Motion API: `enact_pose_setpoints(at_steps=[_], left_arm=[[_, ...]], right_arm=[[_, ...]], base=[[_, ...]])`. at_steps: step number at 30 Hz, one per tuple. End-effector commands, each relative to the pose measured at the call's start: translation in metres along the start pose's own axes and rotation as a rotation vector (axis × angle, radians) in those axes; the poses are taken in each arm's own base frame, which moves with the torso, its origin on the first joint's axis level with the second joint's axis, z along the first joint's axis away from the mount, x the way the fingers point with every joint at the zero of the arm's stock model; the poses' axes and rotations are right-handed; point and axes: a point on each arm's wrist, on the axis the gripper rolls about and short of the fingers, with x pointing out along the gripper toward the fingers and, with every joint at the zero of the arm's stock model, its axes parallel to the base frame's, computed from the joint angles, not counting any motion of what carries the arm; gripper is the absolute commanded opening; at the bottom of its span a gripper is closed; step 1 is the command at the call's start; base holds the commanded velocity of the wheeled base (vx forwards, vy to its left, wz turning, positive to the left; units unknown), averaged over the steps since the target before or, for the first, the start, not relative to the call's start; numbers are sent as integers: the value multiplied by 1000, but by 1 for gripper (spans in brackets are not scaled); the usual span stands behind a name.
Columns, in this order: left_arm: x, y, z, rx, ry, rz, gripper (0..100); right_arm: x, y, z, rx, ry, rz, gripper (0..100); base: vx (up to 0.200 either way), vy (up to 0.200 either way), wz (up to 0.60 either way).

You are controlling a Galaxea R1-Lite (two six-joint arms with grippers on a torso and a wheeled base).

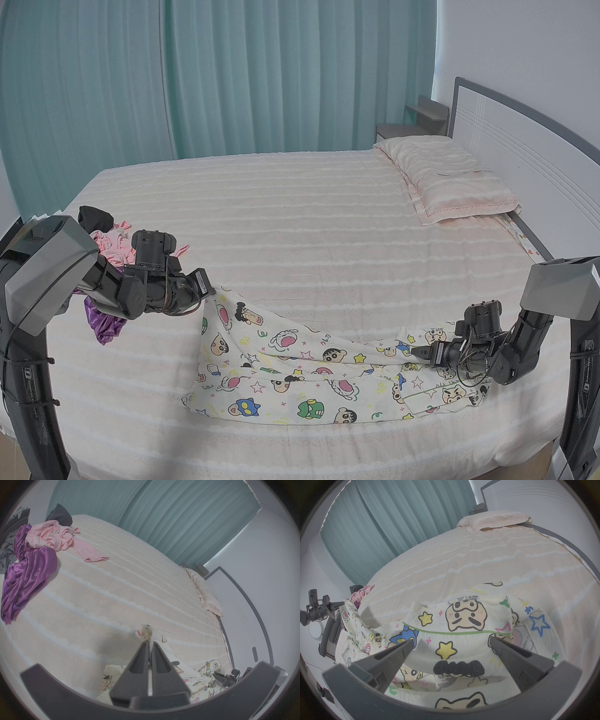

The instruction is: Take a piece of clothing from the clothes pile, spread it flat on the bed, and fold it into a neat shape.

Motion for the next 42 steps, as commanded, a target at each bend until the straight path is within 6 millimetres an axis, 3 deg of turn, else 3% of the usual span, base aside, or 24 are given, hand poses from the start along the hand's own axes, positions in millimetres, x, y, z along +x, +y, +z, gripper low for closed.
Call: enact_pose_setpoints(at_steps=[1, 19, 31, 42], left_arm=[[0, 12, -22, 6, 11, -6, 0], [-37, 39, -69, 174, 9, -52, 0], [-39, 77, -96, 343, 120, 34, 0], [-32, 84, -111, 386, 173, 45, 0]], right_arm=[[0, 0, 0, 0, 1, 1, 100], [0, -1, -1, 1, 2, -1, 100], [0, -1, -1, 2, 5, -2, 100], [2, -1, -3, 2, 11, -4, 100]], base=[[0, 0, 0], [0, 0, 0], [0, 0, 0], [0, 0, 0]])
